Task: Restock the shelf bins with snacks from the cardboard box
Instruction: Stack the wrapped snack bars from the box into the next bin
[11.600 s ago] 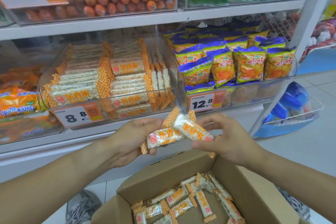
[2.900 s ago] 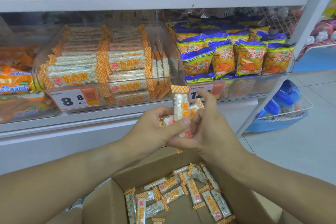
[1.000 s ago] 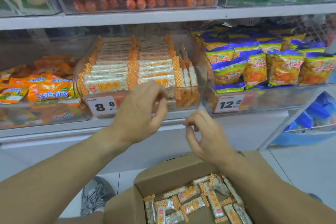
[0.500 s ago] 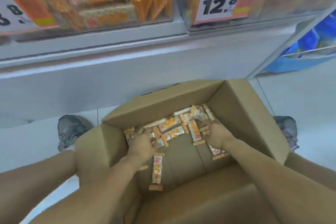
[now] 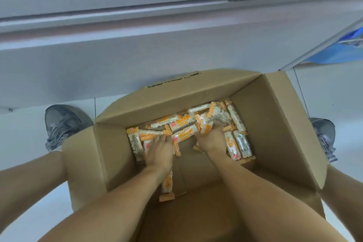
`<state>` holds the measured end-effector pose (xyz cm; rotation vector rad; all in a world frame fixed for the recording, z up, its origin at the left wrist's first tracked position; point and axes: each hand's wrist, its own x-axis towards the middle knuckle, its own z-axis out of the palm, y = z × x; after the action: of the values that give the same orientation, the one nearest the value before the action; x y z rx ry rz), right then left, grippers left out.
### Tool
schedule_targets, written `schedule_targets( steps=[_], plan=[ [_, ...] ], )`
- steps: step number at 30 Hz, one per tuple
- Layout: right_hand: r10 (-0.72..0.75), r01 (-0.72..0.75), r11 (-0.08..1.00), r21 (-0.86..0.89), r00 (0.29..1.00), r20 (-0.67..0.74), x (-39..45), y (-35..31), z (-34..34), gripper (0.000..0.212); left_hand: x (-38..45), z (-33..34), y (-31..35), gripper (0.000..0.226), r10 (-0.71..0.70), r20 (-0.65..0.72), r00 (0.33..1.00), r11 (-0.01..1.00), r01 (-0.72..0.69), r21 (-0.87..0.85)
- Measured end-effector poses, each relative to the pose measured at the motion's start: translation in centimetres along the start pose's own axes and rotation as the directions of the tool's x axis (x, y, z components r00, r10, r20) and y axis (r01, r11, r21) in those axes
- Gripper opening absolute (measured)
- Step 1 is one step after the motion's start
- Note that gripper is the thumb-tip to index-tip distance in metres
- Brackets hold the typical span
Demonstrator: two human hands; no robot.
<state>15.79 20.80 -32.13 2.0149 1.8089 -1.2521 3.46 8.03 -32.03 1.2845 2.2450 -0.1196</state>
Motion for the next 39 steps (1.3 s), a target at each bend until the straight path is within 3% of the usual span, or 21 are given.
schedule_targets(
  steps=[3, 6, 9, 15, 17, 19, 21, 23, 25, 27, 30, 31, 33, 36, 37, 39],
  plan=[
    [0.076, -0.078, 0.997, 0.020, 0.993, 0.093, 0.0, 0.1, -0.4, 0.037, -0.3, -0.1, -0.3, 0.046, -0.038, -0.030, 0.999, 0.995, 0.035, -0.093],
    [0.094, -0.101, 0.994, 0.026, 0.976, 0.198, -0.2, 0.4, -1.3, 0.047, -0.4, -0.6, 0.0, 0.051, -0.050, -0.124, 0.991, 0.961, 0.014, -0.275],
    [0.138, -0.167, 0.981, 0.095, 0.956, 0.257, -0.6, 1.1, -1.8, 0.050, 0.3, -0.8, 1.0, 0.056, 0.044, -0.115, 0.992, 0.930, -0.083, -0.358],
    [0.268, -0.302, 0.953, 0.024, 0.878, 0.397, -1.6, 1.6, -3.5, 0.063, 1.4, 0.4, 3.3, 0.058, 0.300, -0.055, 0.952, 0.948, -0.304, -0.096],
    [0.285, -0.324, 0.945, 0.031, 0.870, 0.403, -1.8, 1.6, -4.3, 0.062, 1.3, 0.8, 4.0, 0.059, 0.295, 0.009, 0.956, 0.955, -0.294, -0.038],
    [0.278, -0.315, 0.949, 0.025, 0.871, 0.405, -2.0, 1.5, -5.3, 0.057, 1.1, 1.3, 4.3, 0.067, 0.201, 0.081, 0.976, 0.980, -0.201, -0.012],
    [0.252, -0.304, 0.952, 0.041, 0.852, 0.458, -2.2, 1.2, -6.1, 0.070, 1.1, 1.4, 4.5, 0.071, 0.110, 0.166, 0.980, 0.994, -0.112, 0.002],
    [0.216, -0.276, 0.960, 0.039, 0.826, 0.520, -2.4, 1.2, -6.7, 0.109, 0.8, 0.9, 4.6, 0.059, 0.064, 0.212, 0.975, 0.998, -0.057, -0.037],
    [0.170, -0.236, 0.971, 0.050, 0.816, 0.553, -2.5, 1.4, -7.3, 0.123, 0.2, 0.0, 4.7, 0.044, 0.023, 0.274, 0.961, 0.989, 0.018, -0.145],
    [0.148, -0.219, 0.974, 0.060, 0.812, 0.564, -4.1, 0.2, -8.8, 0.102, -0.3, -1.1, 5.0, 0.045, -0.004, 0.350, 0.937, 0.943, 0.120, -0.310],
    [0.051, -0.118, 0.989, 0.088, 0.835, 0.548, -6.4, -1.6, -12.0, 0.054, -0.9, -4.4, 5.1, 0.070, 0.040, 0.417, 0.908, 0.809, 0.215, -0.547],
    [0.008, -0.060, 0.995, 0.081, 0.845, 0.535, -7.3, -2.2, -13.3, 0.049, -1.3, -6.3, 5.2, 0.064, 0.082, 0.425, 0.902, 0.759, 0.220, -0.613],
    [-0.093, 0.096, 0.995, 0.017, 0.875, 0.476, -8.9, -3.6, -16.0, 0.059, -2.4, -10.6, 5.6, 0.058, 0.157, 0.474, 0.866, 0.670, 0.259, -0.696],
    [-0.269, 0.320, 0.943, -0.085, 0.890, 0.367, -11.5, -6.3, -20.3, 0.060, -4.7, -17.7, 5.4, 0.058, 0.367, 0.489, 0.792, 0.436, 0.318, -0.842],
    [-0.307, 0.358, 0.930, -0.080, 0.878, 0.367, -12.5, -7.2, -21.6, 0.050, -5.5, -20.0, 5.2, 0.056, 0.416, 0.478, 0.774, 0.406, 0.312, -0.859],
    [-0.387, 0.404, 0.914, 0.044, 0.834, 0.392, -14.9, -9.2, -24.1, 0.030, -7.0, -24.5, 5.0, 0.046, 0.437, 0.475, 0.764, 0.448, 0.273, -0.851]
  ],
)
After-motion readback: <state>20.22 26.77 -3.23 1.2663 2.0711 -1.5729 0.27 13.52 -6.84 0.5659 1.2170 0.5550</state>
